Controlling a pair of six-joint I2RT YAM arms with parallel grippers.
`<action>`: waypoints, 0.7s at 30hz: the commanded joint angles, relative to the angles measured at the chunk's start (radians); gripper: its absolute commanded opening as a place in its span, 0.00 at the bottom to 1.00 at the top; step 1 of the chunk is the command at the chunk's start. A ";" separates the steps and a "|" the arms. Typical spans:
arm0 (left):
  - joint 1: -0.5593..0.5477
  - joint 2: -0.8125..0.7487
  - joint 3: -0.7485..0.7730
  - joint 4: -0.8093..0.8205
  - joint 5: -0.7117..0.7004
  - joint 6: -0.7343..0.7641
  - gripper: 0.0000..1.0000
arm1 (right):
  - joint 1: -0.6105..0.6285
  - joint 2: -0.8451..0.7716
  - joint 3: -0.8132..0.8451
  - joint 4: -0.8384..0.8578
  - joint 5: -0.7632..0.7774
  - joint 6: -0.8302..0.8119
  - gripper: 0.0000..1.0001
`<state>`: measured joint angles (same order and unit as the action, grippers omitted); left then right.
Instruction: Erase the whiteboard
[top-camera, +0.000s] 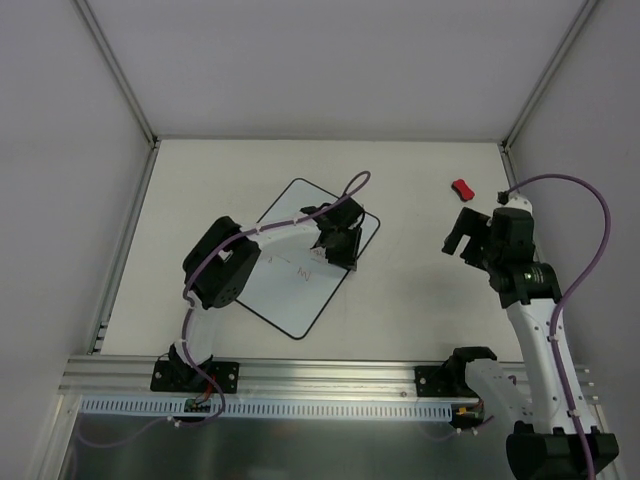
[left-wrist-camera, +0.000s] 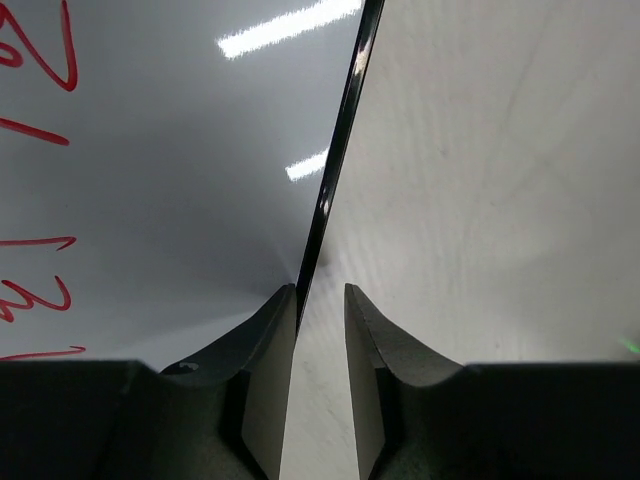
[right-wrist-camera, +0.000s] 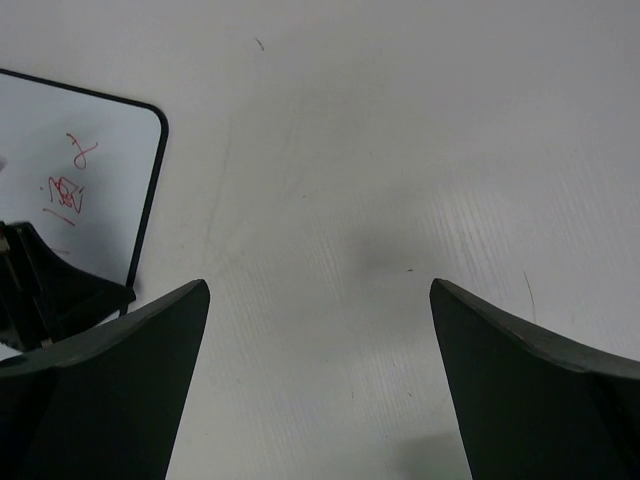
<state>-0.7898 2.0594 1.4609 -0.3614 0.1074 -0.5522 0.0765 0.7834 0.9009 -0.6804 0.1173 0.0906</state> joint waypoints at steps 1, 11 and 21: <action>-0.041 0.025 0.013 -0.088 0.049 -0.074 0.27 | -0.029 0.117 0.090 0.030 0.064 0.011 0.97; -0.103 -0.076 0.116 -0.090 0.031 -0.037 0.66 | -0.213 0.699 0.396 0.194 -0.034 -0.101 0.94; -0.008 -0.321 0.020 -0.091 -0.054 0.009 0.99 | -0.259 1.173 0.775 0.200 -0.235 -0.370 0.91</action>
<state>-0.8272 1.8351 1.5200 -0.4450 0.1013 -0.5701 -0.1707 1.8992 1.5730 -0.4976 -0.0315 -0.1692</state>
